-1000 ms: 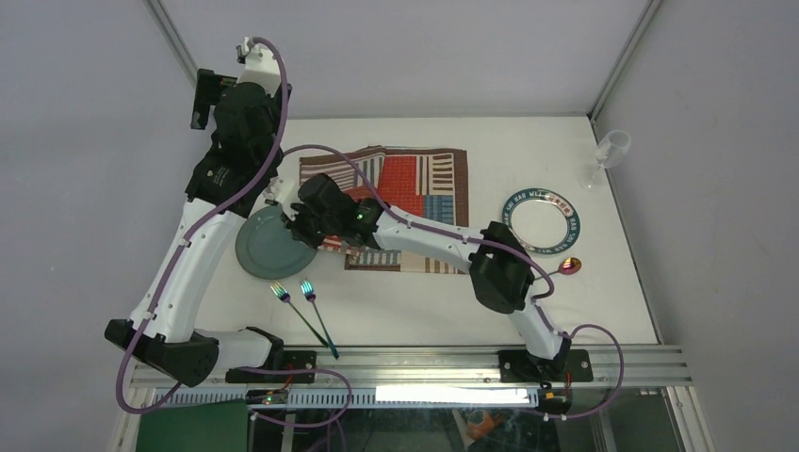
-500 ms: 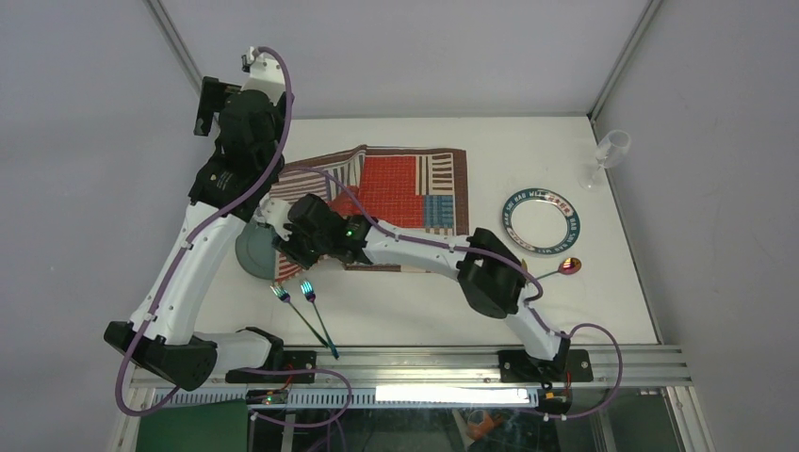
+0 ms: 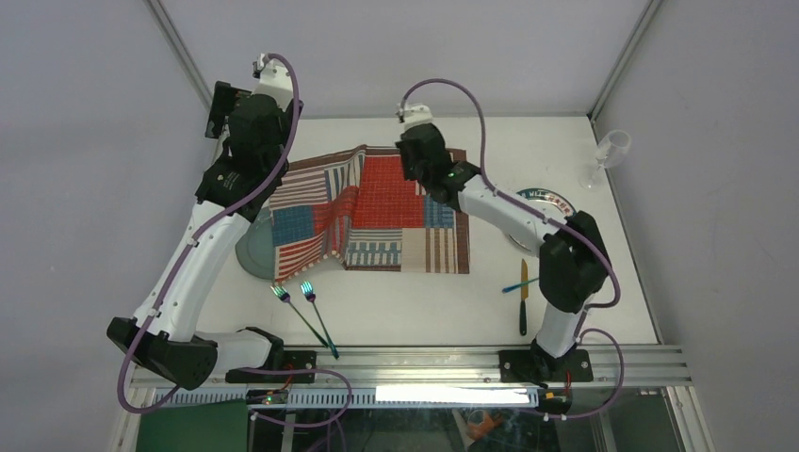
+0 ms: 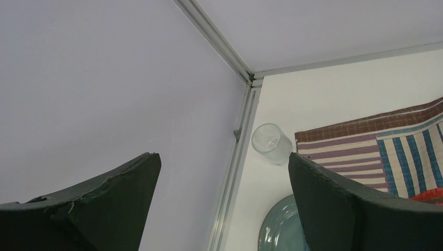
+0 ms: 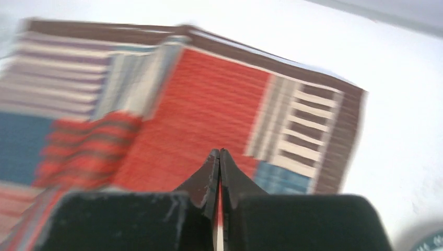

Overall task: Set the dinner table for one person
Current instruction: Flatten out the napkin at the center of the board.

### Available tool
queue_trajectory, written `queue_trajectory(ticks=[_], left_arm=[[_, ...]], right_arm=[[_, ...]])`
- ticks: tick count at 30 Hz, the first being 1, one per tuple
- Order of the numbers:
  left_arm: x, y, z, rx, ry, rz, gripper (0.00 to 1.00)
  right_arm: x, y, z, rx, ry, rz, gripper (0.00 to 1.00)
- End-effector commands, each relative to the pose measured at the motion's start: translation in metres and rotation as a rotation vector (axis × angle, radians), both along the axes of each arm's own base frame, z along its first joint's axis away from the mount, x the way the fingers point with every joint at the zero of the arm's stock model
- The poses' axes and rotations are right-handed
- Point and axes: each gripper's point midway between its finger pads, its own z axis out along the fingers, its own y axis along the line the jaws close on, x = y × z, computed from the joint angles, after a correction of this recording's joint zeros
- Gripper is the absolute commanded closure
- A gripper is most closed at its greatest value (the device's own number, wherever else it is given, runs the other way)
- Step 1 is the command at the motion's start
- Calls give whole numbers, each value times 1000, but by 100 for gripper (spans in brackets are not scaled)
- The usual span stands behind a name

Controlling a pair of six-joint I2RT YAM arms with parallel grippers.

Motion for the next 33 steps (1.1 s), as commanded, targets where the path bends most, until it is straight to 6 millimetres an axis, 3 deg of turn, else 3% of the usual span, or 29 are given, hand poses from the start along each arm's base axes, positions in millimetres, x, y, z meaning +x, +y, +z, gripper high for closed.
queue_trajectory(ticks=[1, 4, 8, 11, 15, 19, 27, 33], left_arm=[[-2, 0, 8, -37, -45, -17, 2], [-5, -1, 13, -59, -66, -31, 8], [-7, 0, 14, -62, -70, -24, 12], [-4, -2, 3, -53, -45, -31, 11], [-1, -3, -8, -47, -20, -30, 10], [1, -5, -12, -45, -9, -34, 10], [2, -7, -15, -51, 0, -45, 10], [3, -9, -20, -50, 14, -54, 10]], right_arm=[[43, -49, -49, -28, 104, -209, 100], [50, -49, -54, -29, 126, -210, 100], [43, -40, -55, 11, 180, -172, 100], [31, -33, -69, 36, 263, -144, 100], [5, -9, -85, 151, 382, -25, 100], [-8, 7, -109, 182, 502, 20, 100], [-7, 15, -173, 110, 627, -1, 100], [-3, 15, -190, 97, 640, -32, 100]])
